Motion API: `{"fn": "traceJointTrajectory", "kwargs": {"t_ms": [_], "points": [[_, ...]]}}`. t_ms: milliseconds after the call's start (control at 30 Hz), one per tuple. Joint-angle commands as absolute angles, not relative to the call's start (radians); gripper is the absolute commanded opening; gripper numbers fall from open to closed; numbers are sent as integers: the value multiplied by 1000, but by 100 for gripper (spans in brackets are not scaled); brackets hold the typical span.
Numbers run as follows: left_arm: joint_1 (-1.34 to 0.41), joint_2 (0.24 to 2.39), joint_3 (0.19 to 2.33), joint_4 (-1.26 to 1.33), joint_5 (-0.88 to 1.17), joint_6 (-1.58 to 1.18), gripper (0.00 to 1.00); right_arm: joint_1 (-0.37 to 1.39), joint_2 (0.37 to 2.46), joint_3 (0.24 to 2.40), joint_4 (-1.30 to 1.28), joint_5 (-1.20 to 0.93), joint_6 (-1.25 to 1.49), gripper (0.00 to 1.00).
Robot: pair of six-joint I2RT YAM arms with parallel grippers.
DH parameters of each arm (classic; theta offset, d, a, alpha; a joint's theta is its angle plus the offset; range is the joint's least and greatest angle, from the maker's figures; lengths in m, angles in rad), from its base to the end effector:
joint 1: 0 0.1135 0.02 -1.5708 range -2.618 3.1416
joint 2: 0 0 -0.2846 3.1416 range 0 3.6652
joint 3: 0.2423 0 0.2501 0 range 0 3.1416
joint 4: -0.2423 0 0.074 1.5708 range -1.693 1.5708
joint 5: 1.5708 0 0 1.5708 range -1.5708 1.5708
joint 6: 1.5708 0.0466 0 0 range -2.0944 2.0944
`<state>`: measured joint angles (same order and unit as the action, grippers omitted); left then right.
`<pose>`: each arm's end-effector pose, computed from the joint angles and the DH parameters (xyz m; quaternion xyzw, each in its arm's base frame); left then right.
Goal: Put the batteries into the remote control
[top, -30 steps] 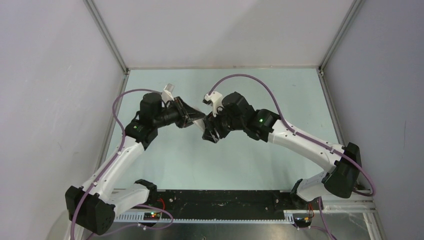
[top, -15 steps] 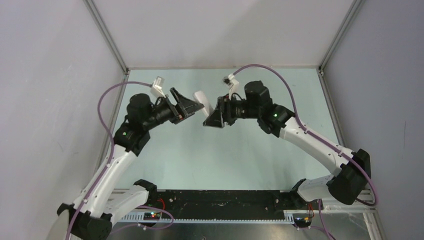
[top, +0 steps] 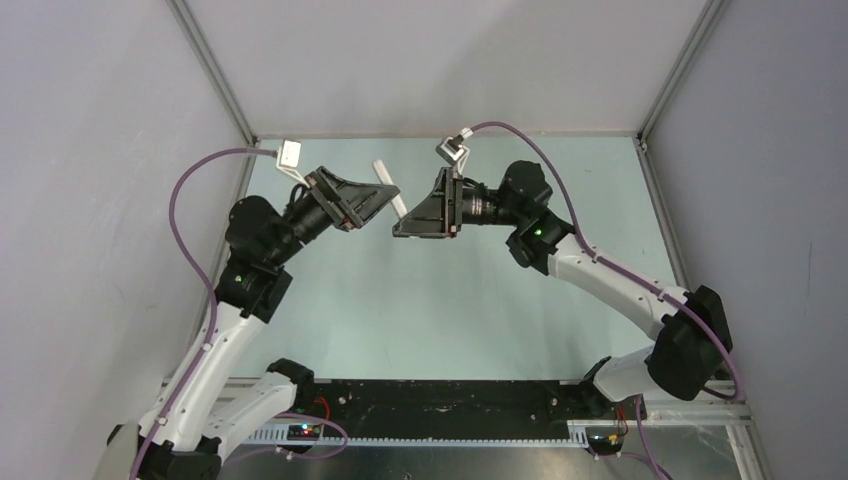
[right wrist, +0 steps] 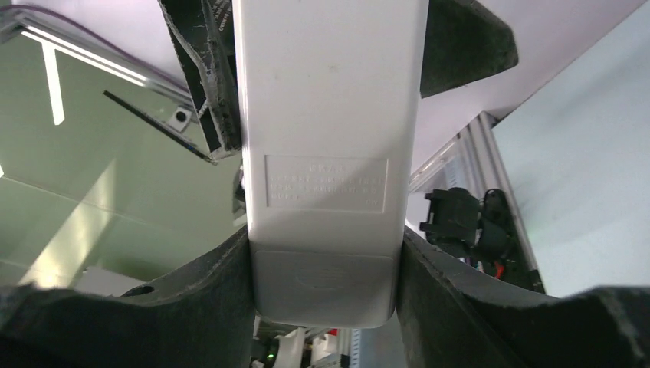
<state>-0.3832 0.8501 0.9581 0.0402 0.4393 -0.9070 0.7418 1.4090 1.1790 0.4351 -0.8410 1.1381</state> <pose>0.1614 -0.0864 0.4303 -0.0055 0.6581 -0.5582 0.5052 0.2177 0.2466 0.4189 -0.1971 0.6271 0.7238 0.2097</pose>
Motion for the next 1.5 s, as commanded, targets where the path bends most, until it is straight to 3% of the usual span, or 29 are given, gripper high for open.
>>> {"fn": "traceJointTrajectory", "kwargs": {"t_ms": [0,100,200,333,400,467,567,600,667,833,1000,1233,1467], "points": [[-396,854,972,105,439,-877,100,778,1426,1187,638,-891,1268,39],[-406,856,980,120,449,-883,98,790,1436,1186,645,-887,1272,39],[-408,856,968,121,456,-898,87,794,1443,1185,645,-879,1275,39],[-408,849,952,121,450,-913,61,794,1444,1166,638,-854,1278,44],[-408,851,950,121,447,-914,42,795,1442,1150,635,-839,1281,48],[-408,851,947,120,445,-912,28,792,1437,1134,626,-817,1281,55],[-409,856,940,108,445,-911,16,787,1410,1117,545,-781,1237,83],[-409,861,939,98,439,-905,14,785,1400,1117,513,-757,1196,87],[-409,871,948,45,421,-879,11,772,1374,1116,407,-726,1141,97],[-408,909,977,-181,287,-780,6,710,1290,1116,17,-596,962,100],[-407,982,929,-286,168,-708,7,690,1177,1024,-351,-157,750,99],[-425,1189,811,-312,-46,-620,10,662,1038,919,-550,152,759,99],[-469,1354,807,-277,-158,-598,25,616,974,873,-636,185,799,99]]}}
